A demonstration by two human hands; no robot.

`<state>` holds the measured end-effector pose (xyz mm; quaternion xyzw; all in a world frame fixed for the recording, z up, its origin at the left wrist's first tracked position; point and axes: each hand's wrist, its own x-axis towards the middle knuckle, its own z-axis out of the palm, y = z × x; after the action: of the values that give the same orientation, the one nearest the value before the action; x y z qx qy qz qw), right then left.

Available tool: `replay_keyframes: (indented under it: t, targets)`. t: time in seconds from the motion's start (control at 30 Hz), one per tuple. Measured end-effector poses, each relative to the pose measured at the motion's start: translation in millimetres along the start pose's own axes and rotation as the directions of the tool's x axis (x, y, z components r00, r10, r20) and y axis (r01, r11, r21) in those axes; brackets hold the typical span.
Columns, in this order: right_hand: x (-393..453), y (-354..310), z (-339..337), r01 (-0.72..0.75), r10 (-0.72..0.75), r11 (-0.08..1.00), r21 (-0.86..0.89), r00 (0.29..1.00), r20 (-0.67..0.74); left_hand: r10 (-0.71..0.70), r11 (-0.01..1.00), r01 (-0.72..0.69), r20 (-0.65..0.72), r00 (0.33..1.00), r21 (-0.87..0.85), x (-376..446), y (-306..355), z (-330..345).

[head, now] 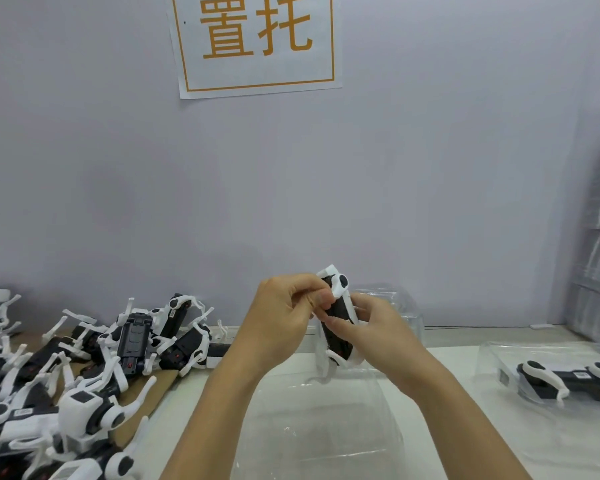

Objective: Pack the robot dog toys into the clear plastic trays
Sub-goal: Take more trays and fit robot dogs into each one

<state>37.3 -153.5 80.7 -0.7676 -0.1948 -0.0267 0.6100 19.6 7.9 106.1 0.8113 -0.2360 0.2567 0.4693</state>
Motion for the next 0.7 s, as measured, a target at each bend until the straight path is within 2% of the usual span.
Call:
replay_keyframes:
  t: [0.07, 0.17, 0.2, 0.23, 0.27, 0.3, 0.33, 0.37, 0.4, 0.43, 0.47, 0.6, 0.7]
  targets:
    - [2.1, 4.0, -3.3, -0.017, 0.017, 1.0, 0.003, 0.995, -0.097, -0.011, 0.998, 0.012, 0.022, 1.0, -0.068, -1.9, 3.0, -2.5]
    - [4.9, 10.4, -15.9, -0.048, 0.045, 0.999, -0.007, 0.973, -0.225, -0.162, 0.967, 0.161, 0.013, 0.987, -0.198, -3.7, 0.2, -18.9]
    - [5.3, 12.9, -21.3, -0.058, 0.057, 0.998, 0.002, 0.968, -0.243, -0.235, 0.959, 0.237, 0.031, 0.971, -0.154, -4.7, -4.4, -26.7]
    - [6.1, 15.3, -26.4, -0.069, 0.07, 0.998, 0.013, 0.966, -0.249, -0.32, 0.946, 0.323, 0.079, 0.944, -0.032, -6.9, -11.3, -35.4]
    - [6.6, 17.7, -30.9, -0.08, 0.085, 0.996, 0.03, 0.966, -0.246, -0.42, 0.906, 0.402, 0.159, 0.893, 0.137, -10.2, -20.0, -43.5]
    - [6.6, 18.9, -33.7, -0.086, 0.096, 0.995, 0.054, 0.966, -0.238, -0.531, 0.838, 0.456, 0.254, 0.809, 0.3, -15.1, -28.6, -50.0]
    - [6.5, 18.5, -34.9, -0.083, 0.1, 0.993, 0.084, 0.969, -0.226, -0.635, 0.761, 0.488, 0.335, 0.696, 0.427, -20.1, -36.4, -53.6]
    - [5.6, 17.1, -34.7, -0.074, 0.095, 0.991, 0.107, 0.972, -0.214, -0.714, 0.693, 0.513, 0.383, 0.587, 0.506, -24.7, -43.3, -54.0]
    - [4.4, 15.0, -33.6, -0.062, 0.085, 0.991, 0.116, 0.976, -0.2, -0.758, 0.65, 0.536, 0.405, 0.512, 0.539, -28.6, -50.3, -51.9]
    - [3.1, 12.3, -31.7, -0.052, 0.072, 0.992, 0.112, 0.98, -0.183, -0.773, 0.634, 0.559, 0.411, 0.483, 0.535, -31.7, -56.3, -47.8]
    - [1.4, 9.8, -30.2, -0.045, 0.061, 0.994, 0.103, 0.985, -0.162, -0.77, 0.638, 0.581, 0.401, 0.497, 0.505, -33.9, -63.2, -42.6]
    - [-1.7, 3.8, -27.3, -0.042, 0.045, 0.998, 0.045, 0.996, -0.071, -0.704, 0.709, 0.665, 0.274, 0.655, 0.235, -40.6, -90.6, -20.5]
    - [-3.6, 1.2, -22.6, -0.011, 0.01, 0.998, -0.057, 1.0, -0.007, -0.697, 0.688, 0.721, 0.199, 0.689, -0.085, -48.1, -103.5, -5.2]
